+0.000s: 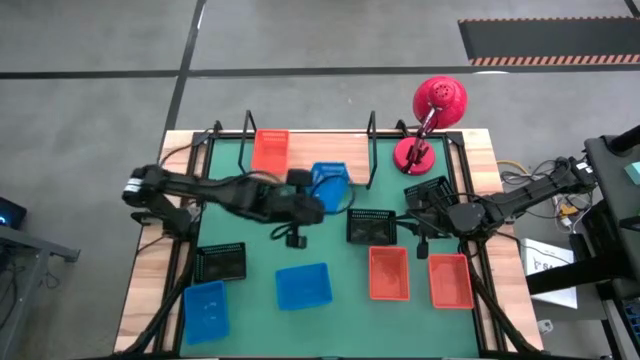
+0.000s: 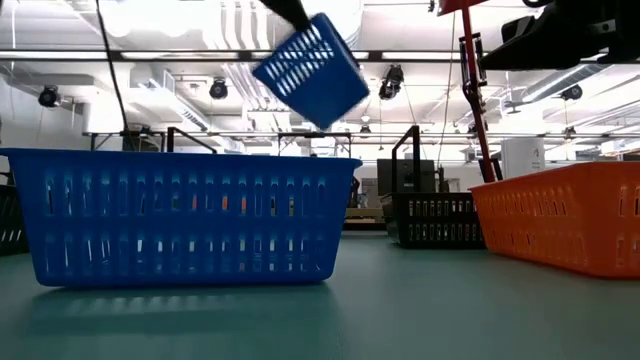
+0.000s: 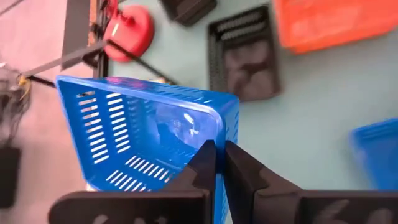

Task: Stack baskets on shelf by color
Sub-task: Put the top blue basket on the shelf

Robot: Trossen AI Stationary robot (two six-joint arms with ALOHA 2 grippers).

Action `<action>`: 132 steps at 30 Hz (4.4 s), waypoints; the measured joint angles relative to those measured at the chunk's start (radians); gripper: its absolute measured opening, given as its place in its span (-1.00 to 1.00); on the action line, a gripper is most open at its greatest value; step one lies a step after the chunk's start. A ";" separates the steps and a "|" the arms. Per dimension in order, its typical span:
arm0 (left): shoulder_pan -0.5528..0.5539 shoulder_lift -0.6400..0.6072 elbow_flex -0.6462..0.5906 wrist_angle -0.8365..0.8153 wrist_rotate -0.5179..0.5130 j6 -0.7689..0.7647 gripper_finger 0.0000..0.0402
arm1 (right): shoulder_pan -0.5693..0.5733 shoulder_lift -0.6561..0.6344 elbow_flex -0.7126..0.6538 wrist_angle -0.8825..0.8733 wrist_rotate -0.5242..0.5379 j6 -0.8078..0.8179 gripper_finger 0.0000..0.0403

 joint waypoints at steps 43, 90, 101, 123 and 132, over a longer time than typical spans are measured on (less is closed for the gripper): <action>0.384 0.257 -0.046 0.079 -0.051 0.032 -0.91 | 0.000 0.000 -0.001 -0.024 0.001 0.020 -0.96; 0.506 0.234 -0.056 0.156 0.173 0.030 -0.77 | 0.000 0.000 -0.001 -0.029 0.002 0.027 -0.96; 0.503 0.236 -0.125 0.238 0.175 0.001 -0.77 | 0.000 0.000 -0.001 -0.028 0.002 0.027 -0.96; 0.470 0.215 -0.096 0.306 0.170 -0.043 -0.77 | 0.000 0.000 -0.001 -0.027 0.003 0.020 -0.96; 0.437 0.180 -0.105 0.116 0.336 0.218 -0.77 | 0.000 0.000 -0.001 -0.031 0.003 0.037 -0.96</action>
